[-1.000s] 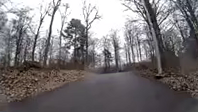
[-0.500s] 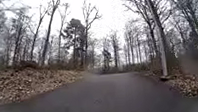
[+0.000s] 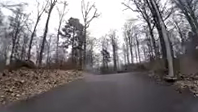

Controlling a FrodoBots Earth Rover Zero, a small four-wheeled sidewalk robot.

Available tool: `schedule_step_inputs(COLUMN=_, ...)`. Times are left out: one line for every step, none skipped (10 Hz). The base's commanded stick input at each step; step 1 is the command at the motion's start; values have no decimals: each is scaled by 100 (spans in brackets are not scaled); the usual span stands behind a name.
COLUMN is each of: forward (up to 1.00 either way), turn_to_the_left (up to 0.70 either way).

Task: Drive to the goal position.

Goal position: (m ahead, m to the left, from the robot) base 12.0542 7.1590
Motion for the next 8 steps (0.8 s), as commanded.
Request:
schedule_step_inputs(forward=70, turn_to_the_left=0)
schedule_step_inputs(forward=76, turn_to_the_left=0)
schedule_step_inputs(forward=85, turn_to_the_left=0)
schedule_step_inputs(forward=85, turn_to_the_left=0)
schedule_step_inputs(forward=85, turn_to_the_left=0)
schedule_step_inputs(forward=85, turn_to_the_left=0)
schedule_step_inputs(forward=85, turn_to_the_left=0)
schedule_step_inputs(forward=85, turn_to_the_left=0)
